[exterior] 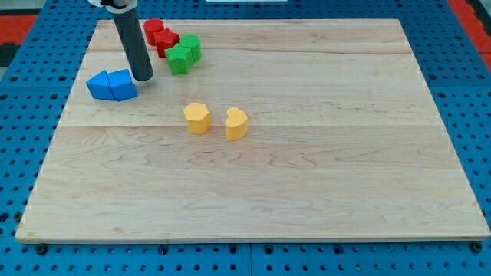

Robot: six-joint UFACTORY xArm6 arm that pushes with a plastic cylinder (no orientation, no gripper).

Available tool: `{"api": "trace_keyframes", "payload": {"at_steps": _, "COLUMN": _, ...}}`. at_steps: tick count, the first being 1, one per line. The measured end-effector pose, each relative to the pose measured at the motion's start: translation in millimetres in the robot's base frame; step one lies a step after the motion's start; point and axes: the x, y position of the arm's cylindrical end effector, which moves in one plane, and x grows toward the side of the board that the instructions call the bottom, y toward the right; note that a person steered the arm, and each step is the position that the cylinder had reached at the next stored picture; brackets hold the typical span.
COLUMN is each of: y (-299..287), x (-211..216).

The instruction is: Move the yellow hexagon slightly right

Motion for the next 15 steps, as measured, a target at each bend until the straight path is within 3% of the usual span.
{"api": "trace_keyframes", "payload": {"at_steps": 2, "y": 10, "x": 36}}
{"api": "trace_keyframes", "payload": {"at_steps": 3, "y": 41, "x": 51}}
{"api": "trace_keyframes", "payload": {"at_steps": 4, "y": 112, "x": 78}}
{"api": "trace_keyframes", "payload": {"at_steps": 6, "y": 72, "x": 64}}
{"api": "trace_keyframes", "payload": {"at_steps": 7, "y": 92, "x": 113}}
{"api": "trace_keyframes", "payload": {"at_steps": 9, "y": 236, "x": 134}}
{"api": "trace_keyframes", "payload": {"at_steps": 10, "y": 242, "x": 174}}
{"api": "trace_keyframes", "payload": {"at_steps": 13, "y": 200, "x": 143}}
{"api": "trace_keyframes", "payload": {"at_steps": 14, "y": 171, "x": 150}}
{"api": "trace_keyframes", "payload": {"at_steps": 15, "y": 193, "x": 166}}
